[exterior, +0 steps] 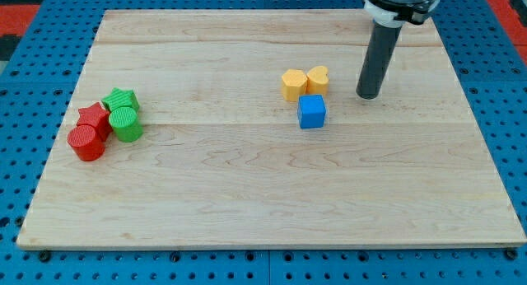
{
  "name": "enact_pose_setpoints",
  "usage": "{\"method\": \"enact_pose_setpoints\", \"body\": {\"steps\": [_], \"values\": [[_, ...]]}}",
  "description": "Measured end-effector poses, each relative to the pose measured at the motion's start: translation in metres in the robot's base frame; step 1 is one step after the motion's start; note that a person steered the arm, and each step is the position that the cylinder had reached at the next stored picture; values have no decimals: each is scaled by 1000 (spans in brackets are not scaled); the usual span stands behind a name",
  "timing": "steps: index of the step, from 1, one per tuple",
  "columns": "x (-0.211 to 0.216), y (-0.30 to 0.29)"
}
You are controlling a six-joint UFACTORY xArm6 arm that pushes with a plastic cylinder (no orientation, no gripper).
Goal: Move the blue triangle closer to the yellow heart
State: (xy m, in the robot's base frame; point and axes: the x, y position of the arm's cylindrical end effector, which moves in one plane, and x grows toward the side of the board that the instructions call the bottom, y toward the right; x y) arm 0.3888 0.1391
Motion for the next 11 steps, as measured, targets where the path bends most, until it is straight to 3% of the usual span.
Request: {"method": "enact_pose_setpoints", "body": {"steps": [1,2,4,5,7,8,9,10,11], "values": [[-14,-36],[-35,24],[-181,173],[-197,158],[-166,21],[-86,-15],[-122,-16],[-186,56],[-137,72]]}}
